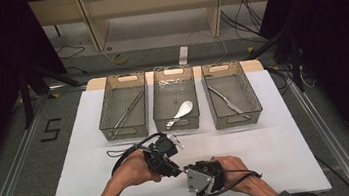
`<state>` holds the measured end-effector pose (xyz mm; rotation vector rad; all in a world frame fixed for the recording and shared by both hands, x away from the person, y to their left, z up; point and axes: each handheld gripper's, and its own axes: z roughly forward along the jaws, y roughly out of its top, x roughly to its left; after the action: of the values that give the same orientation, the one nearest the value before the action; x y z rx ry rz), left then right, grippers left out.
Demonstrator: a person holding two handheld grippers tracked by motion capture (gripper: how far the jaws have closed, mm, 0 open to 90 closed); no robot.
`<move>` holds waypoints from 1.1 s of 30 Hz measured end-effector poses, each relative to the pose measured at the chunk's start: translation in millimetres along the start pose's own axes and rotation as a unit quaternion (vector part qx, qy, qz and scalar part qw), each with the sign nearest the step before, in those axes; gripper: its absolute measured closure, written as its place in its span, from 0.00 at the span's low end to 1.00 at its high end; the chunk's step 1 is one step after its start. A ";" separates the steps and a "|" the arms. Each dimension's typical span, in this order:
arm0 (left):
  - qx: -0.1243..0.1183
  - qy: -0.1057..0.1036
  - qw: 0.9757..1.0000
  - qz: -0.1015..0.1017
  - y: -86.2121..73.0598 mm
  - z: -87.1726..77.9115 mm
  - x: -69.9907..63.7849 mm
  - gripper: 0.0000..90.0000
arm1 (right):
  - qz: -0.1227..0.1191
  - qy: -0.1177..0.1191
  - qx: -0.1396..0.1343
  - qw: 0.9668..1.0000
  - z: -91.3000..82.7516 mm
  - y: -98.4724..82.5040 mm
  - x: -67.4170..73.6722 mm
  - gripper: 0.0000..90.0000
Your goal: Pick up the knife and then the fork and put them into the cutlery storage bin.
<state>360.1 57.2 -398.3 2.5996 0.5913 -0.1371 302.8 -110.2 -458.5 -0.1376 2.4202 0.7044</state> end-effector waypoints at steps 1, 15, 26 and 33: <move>-0.003 0.006 1.000 0.002 -0.5 -2.9 0.0 0.72 | 0.001 -0.001 0.002 1.000 -0.1 -1.3 -0.9 0.98; -0.144 0.113 0.983 -0.015 -17.5 -38.3 13.0 0.31 | 0.090 -0.034 0.024 0.995 -9.1 -31.8 -30.1 0.98; -0.247 0.130 0.959 -0.052 -49.6 -41.9 34.4 0.24 | 0.178 -0.061 0.049 0.981 -23.3 -67.2 -61.8 0.98; -0.272 0.148 0.949 -0.062 -71.2 -39.5 39.2 0.22 | 0.238 -0.069 0.035 0.968 -36.5 -78.3 -82.0 0.98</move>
<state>364.6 147.4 -400.9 2.0545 0.7723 0.3399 370.0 -201.4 -421.7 0.5228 2.3545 0.8012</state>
